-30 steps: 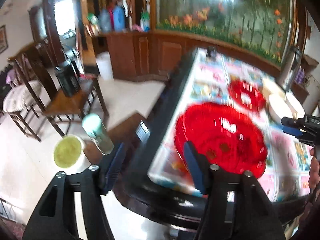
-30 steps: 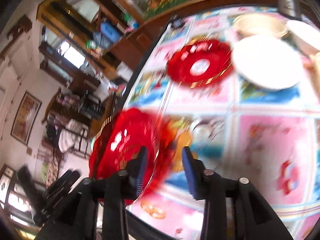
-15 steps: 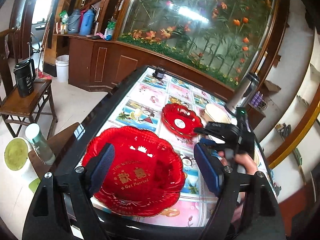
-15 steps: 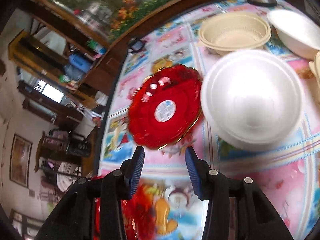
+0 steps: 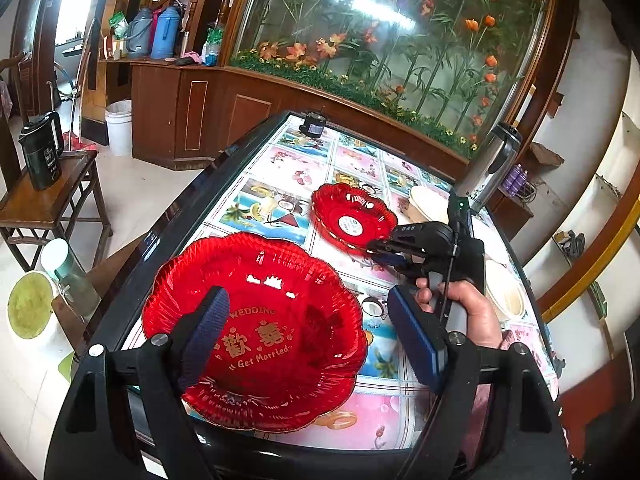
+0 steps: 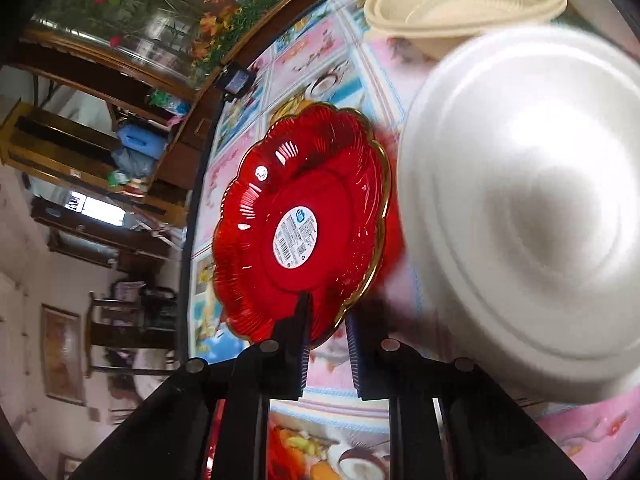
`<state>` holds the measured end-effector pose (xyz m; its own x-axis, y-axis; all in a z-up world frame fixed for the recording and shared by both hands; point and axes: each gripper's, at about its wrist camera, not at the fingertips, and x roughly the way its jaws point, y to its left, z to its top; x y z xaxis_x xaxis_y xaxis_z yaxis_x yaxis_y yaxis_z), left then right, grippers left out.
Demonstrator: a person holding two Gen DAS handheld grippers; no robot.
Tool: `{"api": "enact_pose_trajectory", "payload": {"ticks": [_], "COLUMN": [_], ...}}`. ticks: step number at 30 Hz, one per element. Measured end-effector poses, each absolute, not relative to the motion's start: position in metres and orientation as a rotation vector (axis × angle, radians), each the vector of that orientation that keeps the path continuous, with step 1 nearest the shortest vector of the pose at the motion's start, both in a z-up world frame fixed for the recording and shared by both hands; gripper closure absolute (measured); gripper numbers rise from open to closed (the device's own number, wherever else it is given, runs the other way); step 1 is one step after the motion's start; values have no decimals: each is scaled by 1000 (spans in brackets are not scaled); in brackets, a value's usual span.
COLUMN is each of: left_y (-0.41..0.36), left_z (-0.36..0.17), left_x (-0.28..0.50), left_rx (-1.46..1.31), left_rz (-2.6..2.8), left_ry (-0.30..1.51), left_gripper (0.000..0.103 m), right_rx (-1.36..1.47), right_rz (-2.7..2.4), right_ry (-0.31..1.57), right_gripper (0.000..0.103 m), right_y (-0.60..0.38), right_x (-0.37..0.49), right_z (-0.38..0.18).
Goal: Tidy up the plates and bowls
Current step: 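Move the right tool to the small red scalloped plate while the left tool holds the wedding plate, then grasp the small red scalloped plate rim with the right tool and lift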
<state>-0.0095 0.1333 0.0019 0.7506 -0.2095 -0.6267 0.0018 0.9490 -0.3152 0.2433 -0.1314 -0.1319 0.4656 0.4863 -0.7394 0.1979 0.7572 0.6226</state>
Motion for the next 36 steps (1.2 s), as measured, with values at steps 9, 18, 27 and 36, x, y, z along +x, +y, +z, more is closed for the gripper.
{"api": "enact_pose_trajectory", "payload": {"ticks": [9,18,27,36], "left_y": [109,23,-38,-65], "left_z": [3,-19,-68,-90], "left_x": [-15,-13,15,55], "left_rx": [-282,-81,-33,-134], "left_rz": [-163,-281,-307,-325], "left_ry": [753,890,1106,1239], "left_gripper": [21,21,21,21], "right_rx": [641,603,606,621], "right_rz": [276,284,141,155], "right_ry": [1154,1151,1076,1063], "right_gripper": [88,90,91,91], "right_y": [-143,-216,-319,-339], "right_x": [193,102,44,38], "right_z": [-126,-115,-104,-108]}}
